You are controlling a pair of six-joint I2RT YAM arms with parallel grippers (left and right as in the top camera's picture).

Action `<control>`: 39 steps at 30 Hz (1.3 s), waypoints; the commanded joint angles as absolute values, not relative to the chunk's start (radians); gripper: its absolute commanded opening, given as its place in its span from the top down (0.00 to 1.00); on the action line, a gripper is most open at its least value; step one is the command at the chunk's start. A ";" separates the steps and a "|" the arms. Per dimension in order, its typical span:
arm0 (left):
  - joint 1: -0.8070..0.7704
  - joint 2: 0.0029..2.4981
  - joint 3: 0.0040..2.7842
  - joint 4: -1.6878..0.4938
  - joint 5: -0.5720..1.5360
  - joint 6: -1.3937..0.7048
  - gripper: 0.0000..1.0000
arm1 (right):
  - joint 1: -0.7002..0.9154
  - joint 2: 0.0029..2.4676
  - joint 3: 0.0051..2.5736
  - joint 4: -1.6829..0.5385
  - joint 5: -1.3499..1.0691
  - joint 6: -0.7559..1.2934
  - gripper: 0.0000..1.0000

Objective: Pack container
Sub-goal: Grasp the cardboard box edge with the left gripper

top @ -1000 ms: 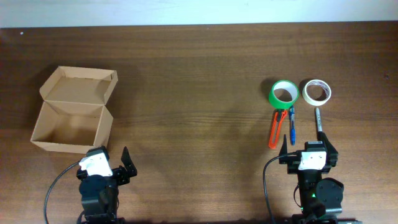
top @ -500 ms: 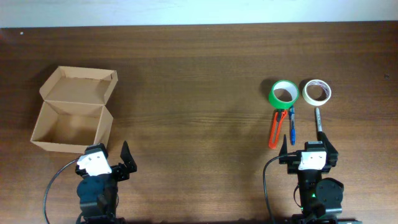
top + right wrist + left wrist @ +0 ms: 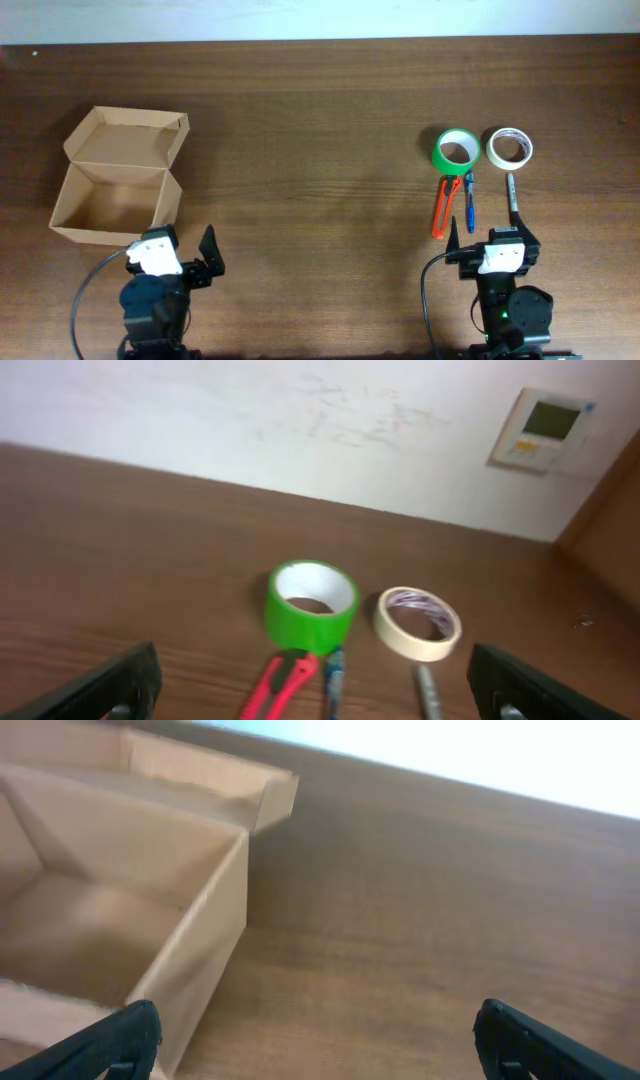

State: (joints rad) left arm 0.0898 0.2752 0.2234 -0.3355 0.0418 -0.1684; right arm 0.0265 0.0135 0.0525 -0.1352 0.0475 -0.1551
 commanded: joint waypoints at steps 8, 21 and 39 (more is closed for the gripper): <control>0.086 0.709 0.603 -0.330 0.061 -0.169 0.00 | 0.019 0.076 0.261 -0.337 0.010 0.017 0.01; 0.111 1.315 1.252 -0.562 0.065 -0.159 0.00 | 0.019 0.590 0.883 -0.822 0.000 0.086 0.01; 0.131 1.369 1.365 -0.890 0.090 0.006 0.00 | -0.001 1.058 1.187 -1.053 -0.035 0.223 0.01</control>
